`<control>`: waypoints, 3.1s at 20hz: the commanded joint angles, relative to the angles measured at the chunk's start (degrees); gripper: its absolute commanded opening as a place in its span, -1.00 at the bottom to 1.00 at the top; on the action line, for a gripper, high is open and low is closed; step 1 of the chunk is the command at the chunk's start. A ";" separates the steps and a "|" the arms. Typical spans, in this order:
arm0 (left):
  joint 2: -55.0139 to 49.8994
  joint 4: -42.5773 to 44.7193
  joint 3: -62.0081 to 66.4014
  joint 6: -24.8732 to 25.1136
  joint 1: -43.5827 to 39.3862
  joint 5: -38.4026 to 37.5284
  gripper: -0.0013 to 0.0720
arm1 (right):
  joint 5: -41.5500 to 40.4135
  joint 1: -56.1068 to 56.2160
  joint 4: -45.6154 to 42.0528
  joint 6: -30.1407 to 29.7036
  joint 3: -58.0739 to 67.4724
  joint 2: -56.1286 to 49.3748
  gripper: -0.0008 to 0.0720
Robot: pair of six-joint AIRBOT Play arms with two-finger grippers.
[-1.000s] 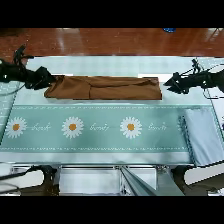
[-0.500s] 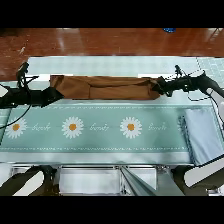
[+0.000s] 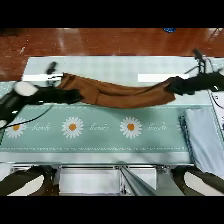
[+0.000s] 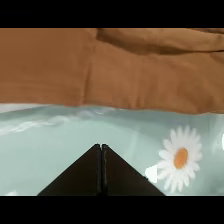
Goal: Fold the shirts.
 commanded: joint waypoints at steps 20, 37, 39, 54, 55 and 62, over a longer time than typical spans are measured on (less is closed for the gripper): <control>-37.51 5.90 43.76 -7.67 -22.73 -23.54 -0.92 | 1.60 0.09 15.91 -0.15 -15.15 30.38 -0.91; 31.23 13.44 -1.31 -11.91 13.14 -13.53 -0.92 | -13.46 34.27 26.73 -8.44 30.18 -34.97 -0.91; 34.73 10.03 -9.22 -11.96 11.02 -10.54 -0.92 | -15.74 35.63 26.73 -6.49 33.59 -39.06 -0.91; 30.73 5.60 -20.81 -11.87 5.79 1.79 -0.92 | 12.28 18.56 -5.99 6.38 29.20 -16.98 0.14; 30.73 5.60 -20.81 -11.87 5.79 1.44 -0.92 | 7.52 18.51 -12.00 9.57 21.99 -10.64 0.14; 30.71 5.60 -20.81 -11.89 5.77 1.40 -0.92 | -32.41 19.82 -2.03 31.78 -33.99 17.27 0.14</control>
